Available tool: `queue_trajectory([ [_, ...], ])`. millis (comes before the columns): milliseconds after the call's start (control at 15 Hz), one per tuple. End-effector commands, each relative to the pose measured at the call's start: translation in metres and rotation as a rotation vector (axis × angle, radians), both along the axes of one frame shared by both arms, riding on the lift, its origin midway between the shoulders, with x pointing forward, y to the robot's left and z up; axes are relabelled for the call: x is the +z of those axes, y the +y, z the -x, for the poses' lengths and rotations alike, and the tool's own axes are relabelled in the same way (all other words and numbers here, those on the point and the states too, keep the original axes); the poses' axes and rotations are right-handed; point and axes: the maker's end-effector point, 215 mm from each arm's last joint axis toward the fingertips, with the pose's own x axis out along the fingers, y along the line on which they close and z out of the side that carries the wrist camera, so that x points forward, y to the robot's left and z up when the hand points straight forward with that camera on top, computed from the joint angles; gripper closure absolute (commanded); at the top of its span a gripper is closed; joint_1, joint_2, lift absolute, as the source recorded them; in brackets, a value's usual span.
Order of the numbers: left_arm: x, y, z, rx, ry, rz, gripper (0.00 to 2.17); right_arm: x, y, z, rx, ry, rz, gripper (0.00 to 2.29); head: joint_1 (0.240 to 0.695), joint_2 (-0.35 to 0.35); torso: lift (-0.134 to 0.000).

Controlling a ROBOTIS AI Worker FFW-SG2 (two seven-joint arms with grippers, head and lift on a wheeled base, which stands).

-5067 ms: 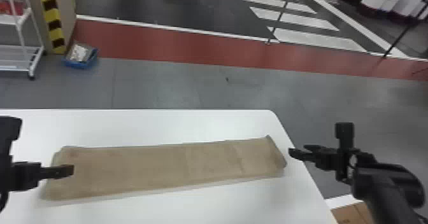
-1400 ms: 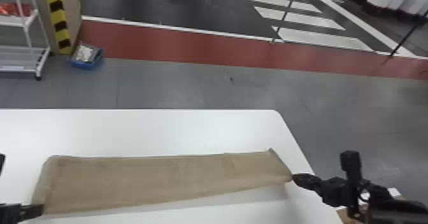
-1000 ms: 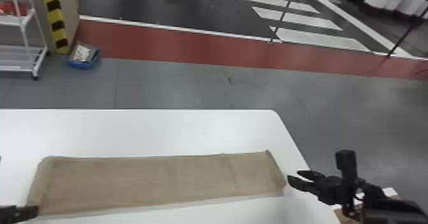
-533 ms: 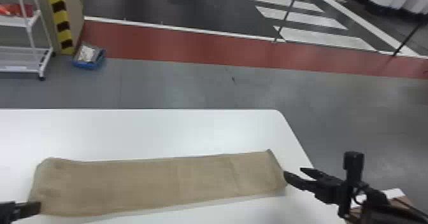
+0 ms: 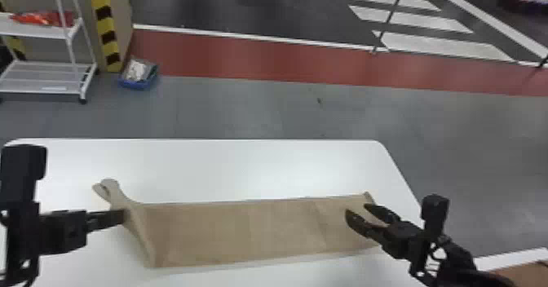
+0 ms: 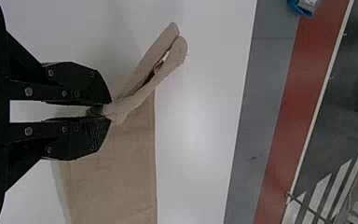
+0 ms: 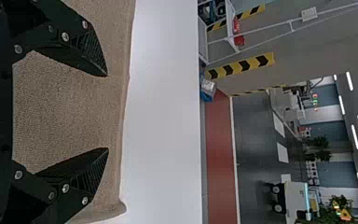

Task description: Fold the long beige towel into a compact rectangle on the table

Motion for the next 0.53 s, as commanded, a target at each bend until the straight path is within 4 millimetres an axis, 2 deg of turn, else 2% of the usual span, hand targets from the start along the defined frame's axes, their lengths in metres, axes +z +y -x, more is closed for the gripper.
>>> queue_trajectory([
  [0,0.022,-0.035,-0.018,-0.022,-0.076,0.078,1.01,0.002,0.032,-0.007,0.037,-0.060,-0.029,0.76,0.695,-0.257,0.000],
  [133,0.034,-0.066,-0.015,-0.059,-0.088,0.153,1.01,-0.006,0.054,-0.006,0.069,-0.032,-0.059,1.42,0.695,-0.256,0.000],
  [200,0.044,-0.085,-0.011,-0.086,-0.097,0.217,1.01,-0.010,0.070,-0.006,0.092,-0.024,-0.069,1.51,0.695,-0.256,0.000],
  [333,0.071,-0.126,-0.011,-0.146,-0.167,0.318,1.01,-0.015,0.102,-0.008,0.132,-0.023,-0.084,1.51,0.695,-0.264,0.000],
  [467,0.083,-0.166,-0.020,-0.175,-0.257,0.315,1.01,-0.023,0.129,-0.014,0.153,-0.036,-0.078,1.51,0.695,-0.274,0.000],
])
